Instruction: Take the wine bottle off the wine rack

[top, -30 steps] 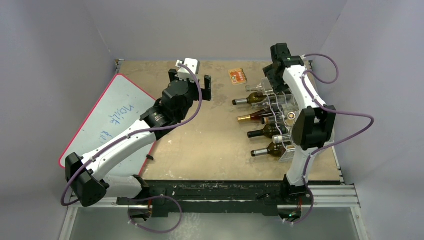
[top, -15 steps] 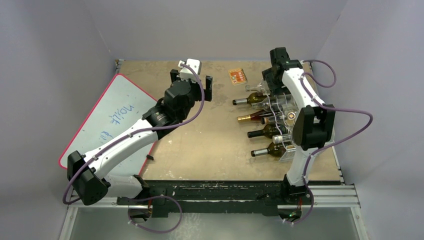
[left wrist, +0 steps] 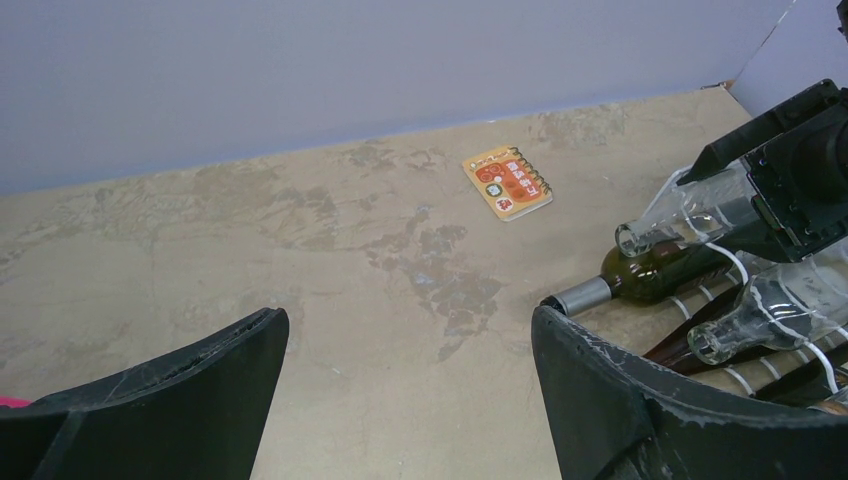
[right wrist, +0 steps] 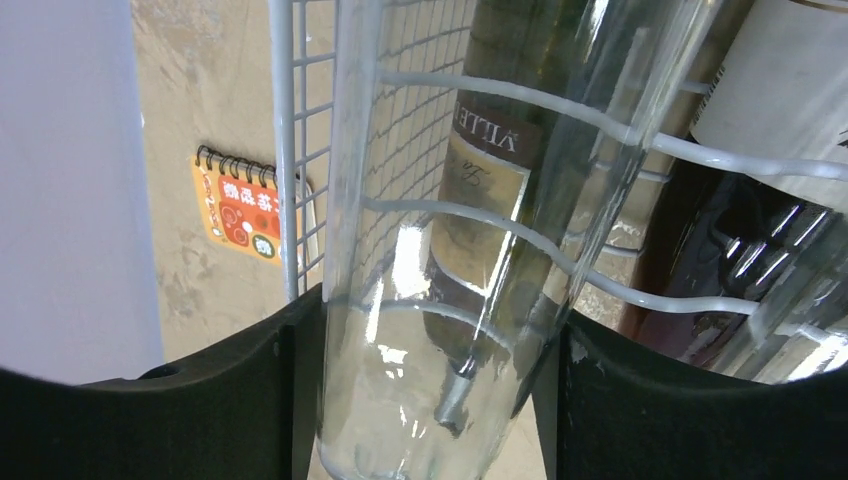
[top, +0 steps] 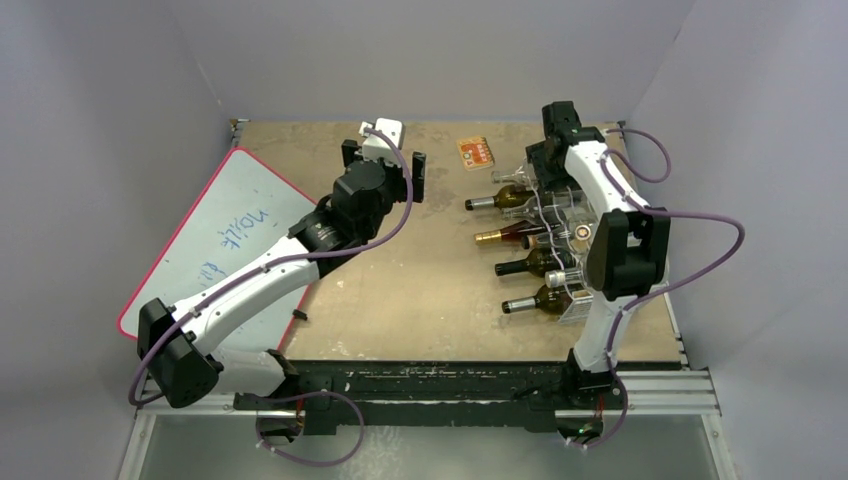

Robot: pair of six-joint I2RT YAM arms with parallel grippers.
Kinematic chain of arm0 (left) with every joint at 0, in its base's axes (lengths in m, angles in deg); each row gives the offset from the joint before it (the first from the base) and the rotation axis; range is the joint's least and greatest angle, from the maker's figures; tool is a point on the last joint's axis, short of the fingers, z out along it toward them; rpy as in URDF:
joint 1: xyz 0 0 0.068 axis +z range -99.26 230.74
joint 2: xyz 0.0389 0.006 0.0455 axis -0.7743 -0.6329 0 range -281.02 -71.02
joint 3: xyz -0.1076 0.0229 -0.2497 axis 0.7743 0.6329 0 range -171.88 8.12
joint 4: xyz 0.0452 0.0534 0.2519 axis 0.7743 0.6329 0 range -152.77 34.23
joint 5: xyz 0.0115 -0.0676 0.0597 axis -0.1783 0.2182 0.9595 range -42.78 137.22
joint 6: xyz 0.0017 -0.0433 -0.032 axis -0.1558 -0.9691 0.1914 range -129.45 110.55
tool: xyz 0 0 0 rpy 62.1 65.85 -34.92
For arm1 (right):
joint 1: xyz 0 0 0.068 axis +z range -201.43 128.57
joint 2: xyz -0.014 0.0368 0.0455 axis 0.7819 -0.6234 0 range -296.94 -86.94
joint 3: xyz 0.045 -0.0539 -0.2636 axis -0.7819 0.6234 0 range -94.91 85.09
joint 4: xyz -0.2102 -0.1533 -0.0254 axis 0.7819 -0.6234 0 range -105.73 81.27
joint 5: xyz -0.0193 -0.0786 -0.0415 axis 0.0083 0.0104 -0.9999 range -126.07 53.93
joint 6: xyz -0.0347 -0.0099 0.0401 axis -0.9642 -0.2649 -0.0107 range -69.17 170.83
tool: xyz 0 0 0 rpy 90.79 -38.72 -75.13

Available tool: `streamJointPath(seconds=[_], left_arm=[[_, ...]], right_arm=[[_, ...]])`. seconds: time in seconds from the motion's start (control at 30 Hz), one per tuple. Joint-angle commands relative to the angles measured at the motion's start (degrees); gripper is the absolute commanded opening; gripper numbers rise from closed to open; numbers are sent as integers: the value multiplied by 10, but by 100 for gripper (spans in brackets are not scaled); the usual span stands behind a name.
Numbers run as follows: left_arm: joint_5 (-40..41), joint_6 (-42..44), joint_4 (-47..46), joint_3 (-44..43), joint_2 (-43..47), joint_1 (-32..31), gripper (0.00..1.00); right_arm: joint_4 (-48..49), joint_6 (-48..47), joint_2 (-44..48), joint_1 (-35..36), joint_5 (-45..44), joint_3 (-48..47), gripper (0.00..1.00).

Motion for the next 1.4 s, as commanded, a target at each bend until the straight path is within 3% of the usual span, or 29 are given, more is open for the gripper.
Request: streamJointPath(seconds=[0.0, 0.3, 0.7, 0.9, 1.07, 1.23, 1.37], left_arm=[[9, 10, -18, -9, 1, -1, 90], [9, 8, -16, -11, 0, -1, 90], [8, 8, -12, -13, -4, -1, 90], [7, 10, -10, -14, -5, -1, 90], [-43, 12, -6, -18, -7, -1, 93], [-83, 5, -5, -22, -6, -2, 94], [-110, 8, -23, -7, 6, -2, 94]], right_arm=[[8, 5, 40, -3, -12, -4, 64], [19, -23, 93, -4, -3, -6, 40], [92, -113, 161, -3, 49, 51, 1], [159, -230, 184, -3, 115, 82, 0], [218, -324, 214, -2, 191, 89, 0], [312, -329, 263, -1, 262, 140, 0], [328, -315, 263, 3, 328, 137, 0]])
